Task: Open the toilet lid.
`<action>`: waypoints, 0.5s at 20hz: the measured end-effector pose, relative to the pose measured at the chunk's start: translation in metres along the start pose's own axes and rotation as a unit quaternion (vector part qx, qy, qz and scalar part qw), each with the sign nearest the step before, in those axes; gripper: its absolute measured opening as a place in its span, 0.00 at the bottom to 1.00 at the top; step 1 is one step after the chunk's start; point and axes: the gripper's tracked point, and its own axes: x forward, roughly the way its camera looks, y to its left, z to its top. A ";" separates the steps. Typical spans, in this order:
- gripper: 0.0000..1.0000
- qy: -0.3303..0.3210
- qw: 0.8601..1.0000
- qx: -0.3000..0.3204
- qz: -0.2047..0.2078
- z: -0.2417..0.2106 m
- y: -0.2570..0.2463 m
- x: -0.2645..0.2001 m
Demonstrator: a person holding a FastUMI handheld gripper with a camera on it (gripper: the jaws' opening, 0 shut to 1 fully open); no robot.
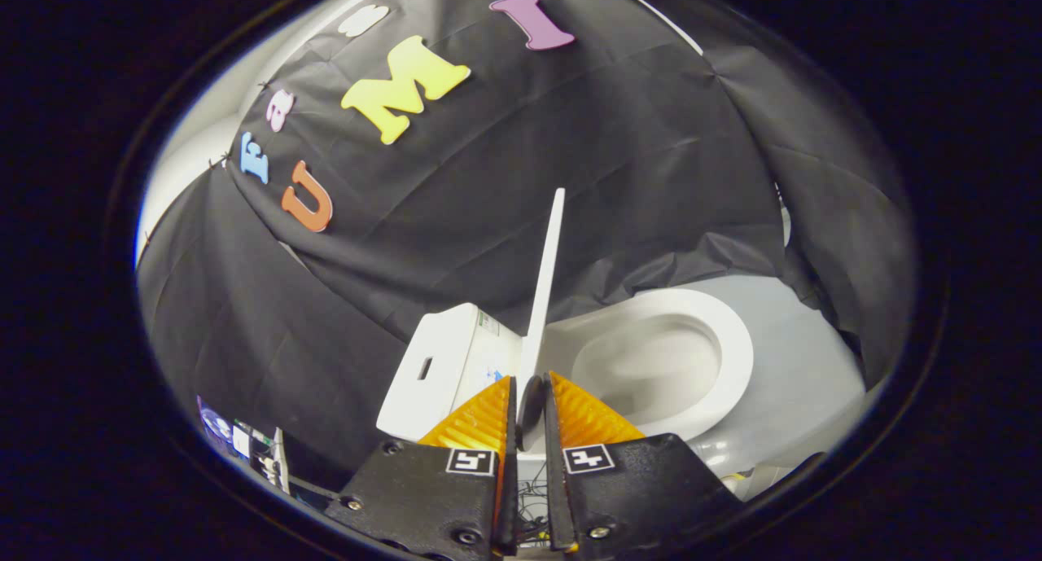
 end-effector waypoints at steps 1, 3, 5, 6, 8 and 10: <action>0.18 0.000 1.000 -0.005 -0.001 -0.001 0.006 0.000; 0.18 0.002 1.000 -0.015 0.004 -0.001 0.017 0.002; 0.20 0.002 1.000 -0.023 0.003 -0.002 0.027 0.002; 0.20 0.003 1.000 -0.023 0.001 -0.001 0.030 0.002; 0.20 0.006 0.999 -0.034 0.003 -0.003 0.045 0.004; 0.22 0.005 0.998 -0.057 -0.002 -0.006 0.057 0.007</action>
